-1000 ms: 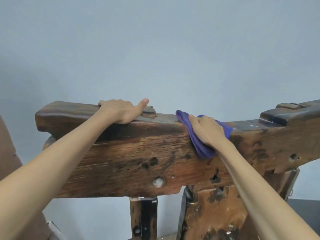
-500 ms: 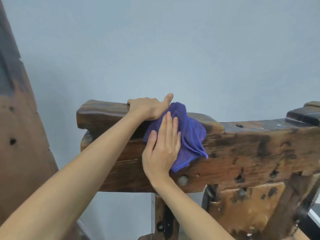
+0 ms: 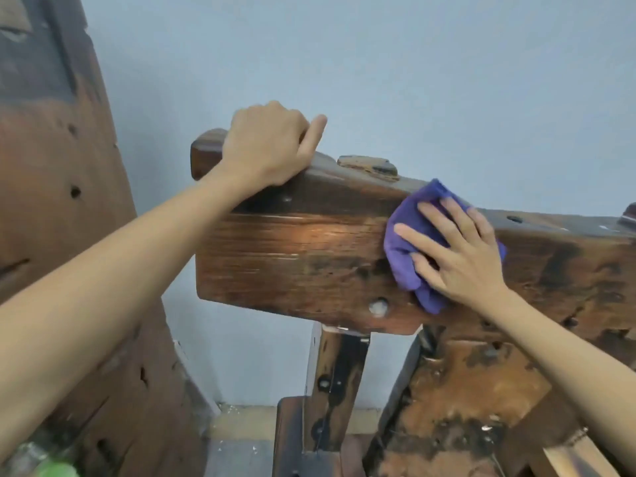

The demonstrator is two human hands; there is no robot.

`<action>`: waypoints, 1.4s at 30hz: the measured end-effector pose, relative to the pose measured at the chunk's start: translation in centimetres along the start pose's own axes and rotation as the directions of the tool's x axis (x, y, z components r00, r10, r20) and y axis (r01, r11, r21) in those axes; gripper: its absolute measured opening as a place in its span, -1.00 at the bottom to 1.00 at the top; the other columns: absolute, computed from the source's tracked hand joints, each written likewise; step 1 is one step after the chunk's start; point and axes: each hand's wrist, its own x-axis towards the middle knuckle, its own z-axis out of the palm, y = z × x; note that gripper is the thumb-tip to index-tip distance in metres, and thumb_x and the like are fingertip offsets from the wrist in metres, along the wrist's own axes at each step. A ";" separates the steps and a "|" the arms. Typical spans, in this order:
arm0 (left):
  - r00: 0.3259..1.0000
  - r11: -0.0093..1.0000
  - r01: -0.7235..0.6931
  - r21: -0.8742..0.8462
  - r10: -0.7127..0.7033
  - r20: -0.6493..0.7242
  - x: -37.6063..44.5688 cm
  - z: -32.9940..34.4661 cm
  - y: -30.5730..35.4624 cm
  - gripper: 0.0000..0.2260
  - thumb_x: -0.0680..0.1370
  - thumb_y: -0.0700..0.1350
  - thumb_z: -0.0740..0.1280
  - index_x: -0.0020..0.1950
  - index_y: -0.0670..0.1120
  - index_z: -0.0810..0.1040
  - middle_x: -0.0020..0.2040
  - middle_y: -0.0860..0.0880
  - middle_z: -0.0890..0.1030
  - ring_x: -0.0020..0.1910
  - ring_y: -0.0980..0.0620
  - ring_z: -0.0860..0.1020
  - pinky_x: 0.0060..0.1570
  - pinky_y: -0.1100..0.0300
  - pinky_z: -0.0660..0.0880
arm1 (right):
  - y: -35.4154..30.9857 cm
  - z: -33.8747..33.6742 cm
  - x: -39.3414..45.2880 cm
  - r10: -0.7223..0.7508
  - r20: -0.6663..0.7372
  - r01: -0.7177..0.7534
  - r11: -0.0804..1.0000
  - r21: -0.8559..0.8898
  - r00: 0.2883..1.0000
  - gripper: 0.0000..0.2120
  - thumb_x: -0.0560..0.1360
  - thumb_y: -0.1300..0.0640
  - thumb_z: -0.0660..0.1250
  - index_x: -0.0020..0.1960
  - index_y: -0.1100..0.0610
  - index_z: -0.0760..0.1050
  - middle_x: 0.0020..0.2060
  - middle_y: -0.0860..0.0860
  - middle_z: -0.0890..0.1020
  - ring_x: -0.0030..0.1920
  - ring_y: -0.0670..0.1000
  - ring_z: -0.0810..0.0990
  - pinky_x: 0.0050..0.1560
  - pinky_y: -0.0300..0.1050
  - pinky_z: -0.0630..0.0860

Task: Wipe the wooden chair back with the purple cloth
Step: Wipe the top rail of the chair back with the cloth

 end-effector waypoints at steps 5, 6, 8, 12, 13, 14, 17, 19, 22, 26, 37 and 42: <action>0.939 0.987 0.160 -0.035 -0.163 -0.302 -2.8 0.8 0.1 -0.58 0.64 0.07 0.07 -0.36 -0.09 0.32 -0.44 -0.06 0.35 -0.40 -0.08 0.38 -0.35 0.16 0.18 | -8.9 2.5 3.4 0.428 -0.134 -0.410 0.901 0.143 0.894 -0.48 0.65 -0.01 0.21 0.60 -0.06 0.27 0.54 0.21 0.36 0.57 0.27 0.26 0.58 0.20 0.11; 0.910 0.991 0.130 -0.035 -0.133 -0.393 -4.2 1.3 0.0 -0.66 0.60 0.00 0.19 -0.36 -0.07 0.31 -0.45 -0.08 0.36 -0.43 -0.11 0.41 -0.36 0.14 0.20 | -10.7 2.9 3.0 0.457 -0.141 -0.439 0.887 0.142 0.878 -0.45 0.65 -0.02 0.20 0.62 -0.06 0.23 0.53 0.22 0.37 0.58 0.26 0.25 0.59 0.18 0.09; 0.884 0.995 0.100 0.003 -0.087 -0.459 -7.7 3.7 -0.2 -0.71 0.50 -0.14 0.33 -0.38 -0.11 0.33 -0.48 -0.15 0.42 -0.47 -0.17 0.45 -0.42 0.09 0.31 | -14.5 4.5 1.0 0.434 -0.162 -0.418 0.900 0.128 0.886 -0.42 0.64 -0.04 0.20 0.64 -0.07 0.18 0.54 0.19 0.37 0.61 0.18 0.19 0.60 0.14 0.07; 0.904 0.997 -0.033 -0.067 0.001 -0.427 -13.8 8.6 -1.5 -0.77 0.54 -0.19 0.17 -0.32 -0.17 0.28 -0.44 -0.12 0.26 -0.46 -0.15 0.33 -0.40 0.13 0.19 | -23.7 7.2 -9.6 0.135 -0.033 -0.124 0.965 0.233 0.990 -0.43 0.59 -0.07 0.27 0.59 -0.08 0.31 0.56 0.00 0.32 0.60 0.04 0.22 0.58 0.02 0.02; 0.949 0.998 0.023 -0.054 -0.039 -0.313 -14.7 9.1 -1.3 -0.77 0.55 -0.10 0.04 -0.29 -0.15 0.23 -0.41 -0.07 0.18 -0.43 -0.05 0.24 -0.36 0.19 0.15 | -25.9 7.7 -12.3 0.043 0.013 -0.045 0.955 0.292 0.999 -0.44 0.56 -0.06 0.32 0.55 -0.07 0.39 0.53 -0.05 0.39 0.54 0.00 0.30 0.56 -0.02 0.05; 0.973 0.996 0.086 -0.030 -0.090 -0.211 -15.6 10.0 -1.4 -0.73 0.52 -0.01 -0.12 -0.28 -0.14 0.19 -0.39 -0.03 0.13 -0.41 0.02 0.16 -0.35 0.27 0.11 | -27.9 8.4 -15.8 -0.065 0.071 0.031 0.912 0.408 0.995 -0.44 0.51 -0.03 0.40 0.50 -0.04 0.46 0.47 -0.08 0.49 0.47 -0.04 0.40 0.52 -0.04 0.11; 0.957 0.994 0.104 0.040 -0.089 -0.275 -19.3 12.3 0.5 -0.79 0.49 -0.11 -0.02 -0.35 -0.10 0.18 -0.44 -0.12 0.20 -0.48 0.03 0.19 -0.37 0.13 0.20 | -34.2 10.3 -29.0 -0.357 0.285 0.116 0.780 0.615 0.890 -0.28 0.46 0.05 0.44 0.57 0.07 0.28 0.56 0.09 0.34 0.34 -0.22 0.54 0.45 -0.15 0.17; 0.870 0.997 0.037 0.068 0.001 -0.492 -22.7 15.7 1.0 -0.76 0.53 -0.22 0.18 -0.29 -0.16 0.54 -0.37 -0.20 0.53 -0.39 -0.12 0.50 -0.33 0.07 0.39 | -37.0 11.2 -36.1 -0.366 0.394 0.086 0.815 0.573 0.843 -0.44 0.62 0.06 0.15 0.61 0.00 0.13 0.63 0.04 -0.22 0.38 -0.38 0.42 0.47 -0.43 0.07; 0.877 0.998 0.035 0.052 -0.006 -0.481 -27.2 19.9 2.6 -0.61 0.58 -0.06 0.26 0.30 -0.25 0.60 0.24 -0.29 0.62 0.24 -0.31 0.58 0.31 -0.21 0.37 | -37.9 13.5 -39.9 -0.507 0.380 0.332 0.836 0.437 0.774 -0.47 0.64 0.33 -0.09 0.62 0.27 0.10 0.63 0.05 -0.31 0.60 -0.13 0.17 0.52 -0.24 0.08; 0.919 0.996 0.080 -0.033 -0.087 -0.384 -29.7 22.7 4.6 -0.33 0.50 0.01 0.32 0.51 -0.33 0.31 0.49 -0.44 0.32 0.50 -0.45 0.21 0.49 -0.34 0.01 | -36.2 13.6 -39.7 -0.553 0.272 0.440 0.813 0.380 0.787 -0.22 0.59 0.19 0.05 0.57 0.37 -0.39 0.58 0.19 -0.34 0.63 0.18 -0.23 0.51 -0.43 -0.04; 0.948 0.996 0.089 0.030 -0.076 -0.311 -14.6 7.1 0.7 -0.45 0.65 0.12 0.07 0.65 0.11 0.11 0.66 -0.13 0.09 0.64 -0.17 0.01 0.54 -0.21 -0.01 | -16.1 5.7 -7.3 -0.358 0.078 0.343 0.926 0.159 0.931 -0.51 0.69 0.14 0.10 0.60 -0.11 0.28 0.56 -0.11 0.35 0.59 0.02 0.24 0.59 0.05 0.00; 0.984 0.988 0.139 -0.071 -0.130 0.119 -3.1 -0.4 -2.7 -0.49 0.68 0.12 -0.12 0.53 0.04 0.38 0.62 -0.11 0.25 0.63 -0.20 0.04 0.53 -0.24 0.04 | -11.0 0.5 7.2 -0.361 0.094 0.335 0.917 0.218 0.928 -0.45 0.66 0.16 0.17 0.62 -0.08 0.21 0.61 -0.09 0.24 0.61 0.11 0.21 0.55 0.15 0.23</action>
